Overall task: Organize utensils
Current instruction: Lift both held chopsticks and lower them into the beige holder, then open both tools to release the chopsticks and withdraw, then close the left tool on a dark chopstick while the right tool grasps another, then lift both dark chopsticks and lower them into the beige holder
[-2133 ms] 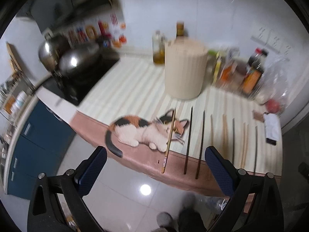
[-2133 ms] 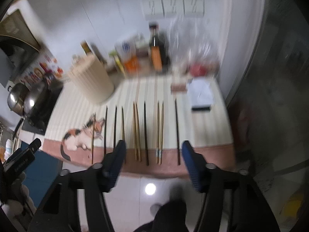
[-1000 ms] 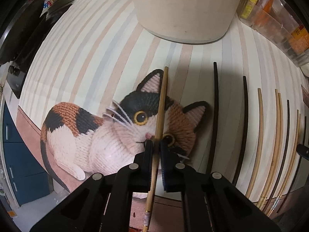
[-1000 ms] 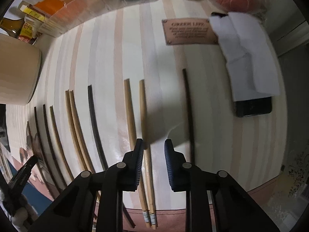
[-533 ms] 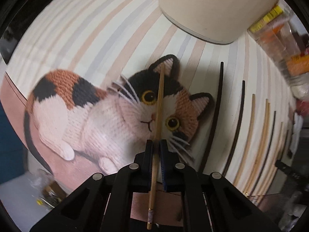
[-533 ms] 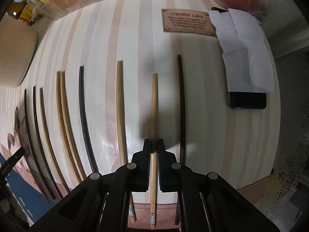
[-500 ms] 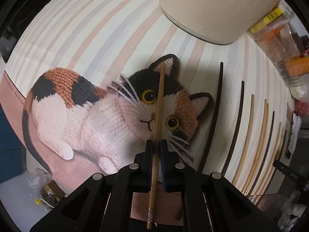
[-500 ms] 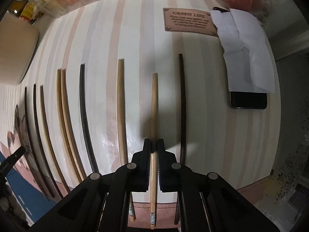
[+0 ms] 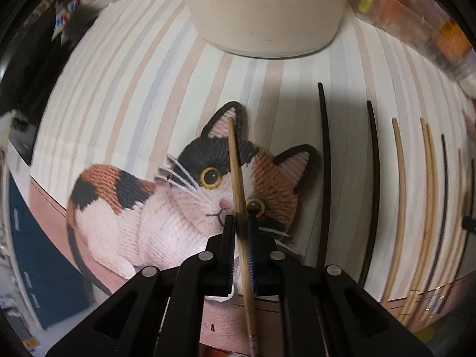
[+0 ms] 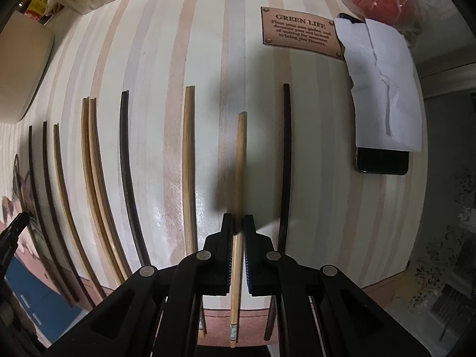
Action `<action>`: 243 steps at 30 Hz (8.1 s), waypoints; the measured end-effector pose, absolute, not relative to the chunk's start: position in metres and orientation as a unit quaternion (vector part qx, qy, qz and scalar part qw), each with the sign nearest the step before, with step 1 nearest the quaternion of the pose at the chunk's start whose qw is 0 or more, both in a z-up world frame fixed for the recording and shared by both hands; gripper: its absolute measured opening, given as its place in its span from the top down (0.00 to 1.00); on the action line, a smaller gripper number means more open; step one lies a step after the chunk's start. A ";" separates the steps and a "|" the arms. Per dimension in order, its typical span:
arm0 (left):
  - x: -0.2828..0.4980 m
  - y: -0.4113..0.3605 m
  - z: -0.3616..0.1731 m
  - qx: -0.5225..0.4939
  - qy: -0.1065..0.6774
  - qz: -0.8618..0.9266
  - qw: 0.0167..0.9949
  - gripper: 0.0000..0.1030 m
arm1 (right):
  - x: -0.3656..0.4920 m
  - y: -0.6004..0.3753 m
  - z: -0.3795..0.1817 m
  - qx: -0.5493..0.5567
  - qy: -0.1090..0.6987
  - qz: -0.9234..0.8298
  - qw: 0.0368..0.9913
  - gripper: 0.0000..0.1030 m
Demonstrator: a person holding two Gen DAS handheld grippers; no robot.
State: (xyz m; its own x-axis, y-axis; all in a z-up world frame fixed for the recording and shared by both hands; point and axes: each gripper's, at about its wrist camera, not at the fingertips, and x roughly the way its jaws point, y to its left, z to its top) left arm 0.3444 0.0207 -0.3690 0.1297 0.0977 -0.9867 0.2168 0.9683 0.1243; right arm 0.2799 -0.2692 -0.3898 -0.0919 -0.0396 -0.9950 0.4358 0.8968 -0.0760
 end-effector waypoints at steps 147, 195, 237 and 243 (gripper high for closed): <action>0.346 -0.034 -0.360 0.082 0.657 -0.097 0.743 0.96 | 0.292 -0.219 -0.372 0.143 0.680 -0.106 0.711 0.95; 0.326 -0.011 -0.290 0.053 0.607 -0.115 0.785 0.97 | 0.275 -0.197 -0.332 0.157 0.628 -0.089 0.757 0.95; 0.512 0.014 -0.033 -0.051 0.364 -0.119 0.922 0.97 | 0.452 -0.130 -0.012 0.114 0.311 0.039 0.943 0.96; 0.533 0.011 -0.062 -0.045 0.393 -0.116 0.911 0.97 | 0.483 -0.120 -0.041 0.104 0.340 0.037 0.934 0.96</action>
State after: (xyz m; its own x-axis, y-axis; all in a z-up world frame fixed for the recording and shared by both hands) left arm 0.5330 0.0106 -0.0621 0.6645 -0.2469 -0.7053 0.1755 0.9690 -0.1739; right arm 0.4827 -0.1205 -0.0410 0.7654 0.1399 -0.6281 0.0022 0.9755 0.2200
